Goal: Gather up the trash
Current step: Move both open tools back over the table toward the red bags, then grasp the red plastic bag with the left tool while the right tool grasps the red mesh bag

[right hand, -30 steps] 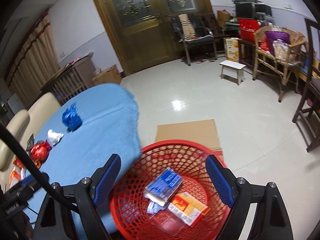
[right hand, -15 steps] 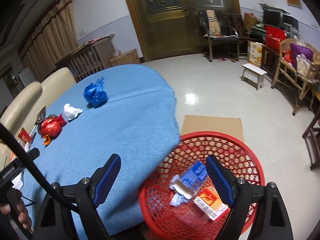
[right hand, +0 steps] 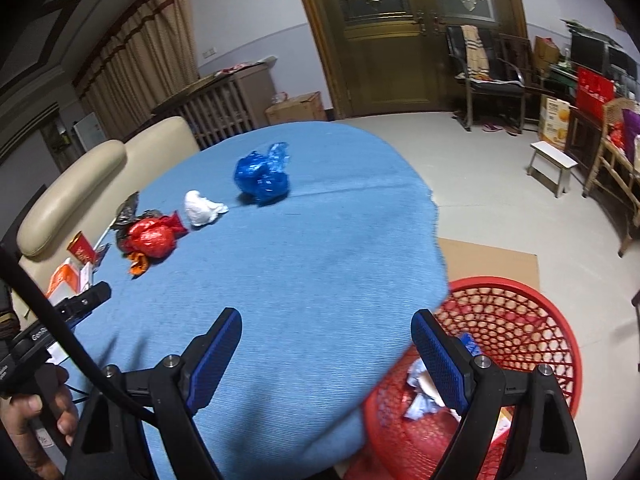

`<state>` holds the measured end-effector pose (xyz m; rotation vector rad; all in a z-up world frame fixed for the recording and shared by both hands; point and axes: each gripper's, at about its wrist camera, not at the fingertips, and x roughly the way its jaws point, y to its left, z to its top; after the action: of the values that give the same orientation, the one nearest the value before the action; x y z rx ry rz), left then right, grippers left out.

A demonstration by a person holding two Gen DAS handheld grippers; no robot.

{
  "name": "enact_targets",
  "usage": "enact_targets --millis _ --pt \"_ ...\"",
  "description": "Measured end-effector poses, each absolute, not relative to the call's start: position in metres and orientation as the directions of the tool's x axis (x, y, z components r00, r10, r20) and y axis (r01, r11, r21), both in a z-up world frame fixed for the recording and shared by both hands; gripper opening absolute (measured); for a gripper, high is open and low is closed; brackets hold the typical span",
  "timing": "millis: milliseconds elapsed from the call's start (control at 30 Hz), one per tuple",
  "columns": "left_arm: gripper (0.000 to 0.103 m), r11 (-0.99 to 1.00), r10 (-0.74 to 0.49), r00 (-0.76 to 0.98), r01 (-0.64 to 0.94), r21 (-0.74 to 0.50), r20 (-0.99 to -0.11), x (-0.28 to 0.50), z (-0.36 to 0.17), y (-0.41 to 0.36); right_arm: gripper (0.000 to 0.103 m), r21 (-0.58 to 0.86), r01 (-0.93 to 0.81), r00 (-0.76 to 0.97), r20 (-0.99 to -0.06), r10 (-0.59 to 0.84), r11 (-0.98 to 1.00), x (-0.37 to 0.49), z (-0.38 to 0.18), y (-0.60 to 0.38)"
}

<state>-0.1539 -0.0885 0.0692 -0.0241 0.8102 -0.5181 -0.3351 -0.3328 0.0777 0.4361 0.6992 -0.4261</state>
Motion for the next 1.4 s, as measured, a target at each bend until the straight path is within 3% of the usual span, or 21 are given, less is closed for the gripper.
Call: enact_targets --millis 700,1233,1400 --pt "0.081 0.908 -0.394 0.586 0.367 -0.202 -0.708 -0.132 0.061 -0.080 0.089 0.296 0.419 0.715 -0.690 -0.110 0.858 -0.307 0.068 -0.309" --pt "0.081 0.952 -0.265 0.632 0.293 -0.093 -0.728 -0.025 0.058 -0.147 0.090 0.314 0.391 0.699 -0.713 -0.057 0.865 -0.287 0.054 -0.302" --pt "0.082 0.967 -0.205 0.575 0.245 -0.072 -0.792 0.000 0.037 -0.156 0.090 0.324 0.404 0.690 -0.722 -0.053 0.855 -0.287 0.049 -0.306"
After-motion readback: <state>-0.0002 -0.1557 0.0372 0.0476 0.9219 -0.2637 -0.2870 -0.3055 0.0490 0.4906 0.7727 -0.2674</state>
